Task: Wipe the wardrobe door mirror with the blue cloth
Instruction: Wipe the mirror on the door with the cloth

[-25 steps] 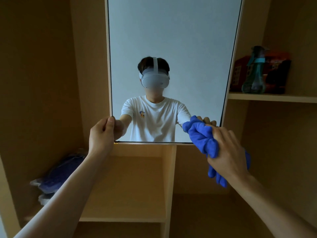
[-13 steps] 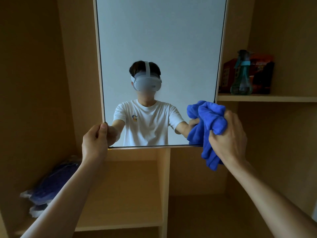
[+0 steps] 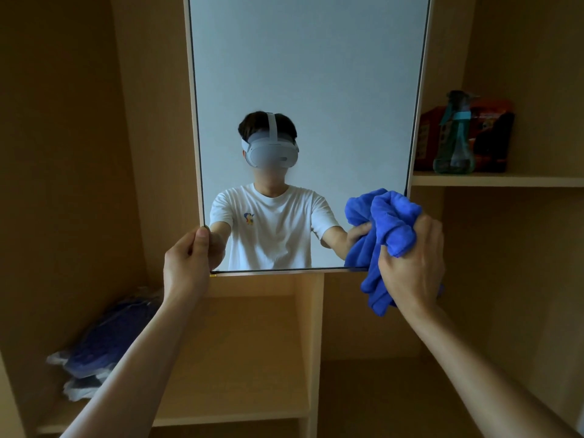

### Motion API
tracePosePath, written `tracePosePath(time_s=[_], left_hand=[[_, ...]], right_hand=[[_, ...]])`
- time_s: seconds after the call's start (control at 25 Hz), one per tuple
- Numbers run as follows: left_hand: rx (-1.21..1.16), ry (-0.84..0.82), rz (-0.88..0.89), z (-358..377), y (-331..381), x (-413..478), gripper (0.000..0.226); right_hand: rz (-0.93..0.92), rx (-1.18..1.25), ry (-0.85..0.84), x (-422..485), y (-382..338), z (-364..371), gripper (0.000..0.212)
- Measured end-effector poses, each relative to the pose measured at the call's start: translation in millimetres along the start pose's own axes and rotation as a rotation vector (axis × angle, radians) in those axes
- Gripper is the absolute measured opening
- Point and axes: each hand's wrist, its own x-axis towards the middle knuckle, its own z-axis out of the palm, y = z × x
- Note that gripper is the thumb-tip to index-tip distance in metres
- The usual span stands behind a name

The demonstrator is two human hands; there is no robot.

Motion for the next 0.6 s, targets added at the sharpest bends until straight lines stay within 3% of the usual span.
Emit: tracePosePath(time_s=[0.24, 0.44, 0.52, 0.6], left_hand=[[-0.030, -0.031, -0.001, -2, -2, 1, 0.040], [-0.028, -0.091, 0.009, -7, -4, 3, 0.039], [-0.055, -0.117, -0.032, -8, -3, 4, 0.041], [-0.135, -0.110, -0.122, -10, 1, 5, 0.042]], right_hand=[[0.005, 0.164, -0.029, -17, -45, 19, 0.016], [0.081, 0.289, -0.166, -43, -100, 49, 0.018], [0.044, 0.218, -0.212, -60, -123, 60, 0.011], [-0.044, 0.107, -0.188, -78, -144, 74, 0.030]])
